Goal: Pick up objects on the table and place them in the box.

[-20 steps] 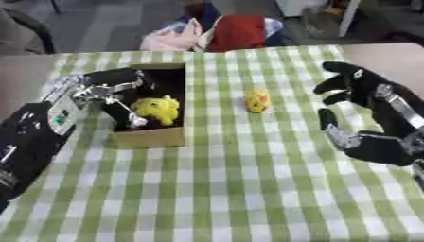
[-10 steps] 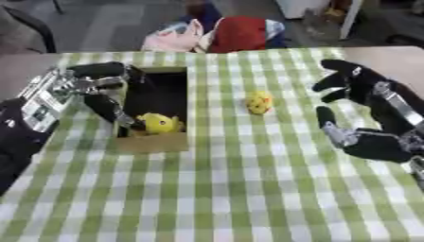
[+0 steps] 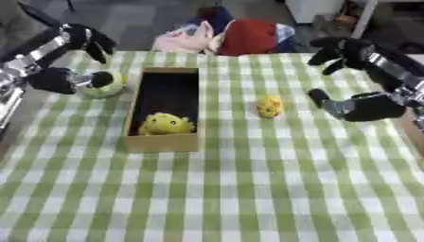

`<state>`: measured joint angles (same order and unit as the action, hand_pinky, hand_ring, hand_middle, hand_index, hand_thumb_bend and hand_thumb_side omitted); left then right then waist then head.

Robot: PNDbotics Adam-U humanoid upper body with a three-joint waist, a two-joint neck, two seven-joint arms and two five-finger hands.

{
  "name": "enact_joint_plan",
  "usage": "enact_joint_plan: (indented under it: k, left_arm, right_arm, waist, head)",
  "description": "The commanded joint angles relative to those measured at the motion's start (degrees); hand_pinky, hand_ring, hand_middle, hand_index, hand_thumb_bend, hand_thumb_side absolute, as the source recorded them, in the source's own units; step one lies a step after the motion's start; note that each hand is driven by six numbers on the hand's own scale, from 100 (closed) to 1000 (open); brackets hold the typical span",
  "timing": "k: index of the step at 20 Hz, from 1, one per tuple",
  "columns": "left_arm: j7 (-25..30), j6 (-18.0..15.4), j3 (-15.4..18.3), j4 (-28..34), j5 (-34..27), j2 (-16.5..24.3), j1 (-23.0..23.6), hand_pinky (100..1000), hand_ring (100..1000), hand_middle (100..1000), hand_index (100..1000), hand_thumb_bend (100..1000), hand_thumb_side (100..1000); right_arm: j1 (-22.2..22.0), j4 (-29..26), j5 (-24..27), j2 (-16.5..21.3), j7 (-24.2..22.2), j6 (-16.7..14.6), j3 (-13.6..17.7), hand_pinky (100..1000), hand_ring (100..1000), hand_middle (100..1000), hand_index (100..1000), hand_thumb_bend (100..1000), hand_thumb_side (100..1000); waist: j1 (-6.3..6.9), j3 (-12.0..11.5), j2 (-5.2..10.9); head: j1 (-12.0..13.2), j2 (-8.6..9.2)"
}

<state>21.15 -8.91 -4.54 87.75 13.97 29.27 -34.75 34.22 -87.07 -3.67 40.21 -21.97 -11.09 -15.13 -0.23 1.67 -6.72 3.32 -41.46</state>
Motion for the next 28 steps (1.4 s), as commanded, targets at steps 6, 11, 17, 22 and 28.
enact_joint_plan:
  k: [6, 11, 17, 22, 28]
  left_arm:
    - [-3.9, 4.4, 5.2, 7.0, -4.6, 0.4, 4.0, 641, 580, 610, 770, 558, 641]
    - [-4.2, 5.6, 6.3, 7.6, -5.5, -0.3, 5.3, 641, 579, 610, 769, 543, 650]
    - [-4.0, 6.1, 6.8, 7.7, -5.7, -0.9, 5.8, 641, 580, 610, 769, 527, 662]
    - [-4.0, 6.2, 6.9, 7.6, -5.7, -1.2, 5.9, 641, 580, 610, 769, 498, 668]
    - [-4.0, 6.1, 6.8, 7.6, -5.5, -1.7, 5.9, 641, 579, 609, 769, 477, 672]
  right_arm:
    - [6.3, 13.4, -6.9, -2.8, -5.3, -3.8, -1.8, 742, 828, 744, 934, 319, 247]
    - [8.6, 20.5, -11.8, -5.7, -5.3, -5.5, -1.3, 744, 832, 747, 929, 342, 266]
    - [10.2, 28.0, -17.6, -8.5, -2.2, -7.1, 0.2, 741, 829, 742, 915, 349, 260]
    - [11.4, 32.9, -20.6, -10.2, 0.4, -7.8, 1.5, 737, 824, 735, 891, 343, 259]
    - [13.2, 37.8, -24.5, -12.0, 3.8, -8.3, 3.1, 731, 816, 721, 880, 351, 242]
  waist:
    - [0.09, -1.4, 0.63]
    - [-0.01, -1.8, 0.49]
    - [0.08, -2.5, 0.37]
    - [0.19, -2.8, 0.31]
    - [0.36, -3.3, 0.22]
  head:
    - [-1.1, 0.14]
    - [-1.6, -0.24]
    - [-1.9, -0.48]
    - [-2.1, -0.60]
    - [-2.5, -0.67]
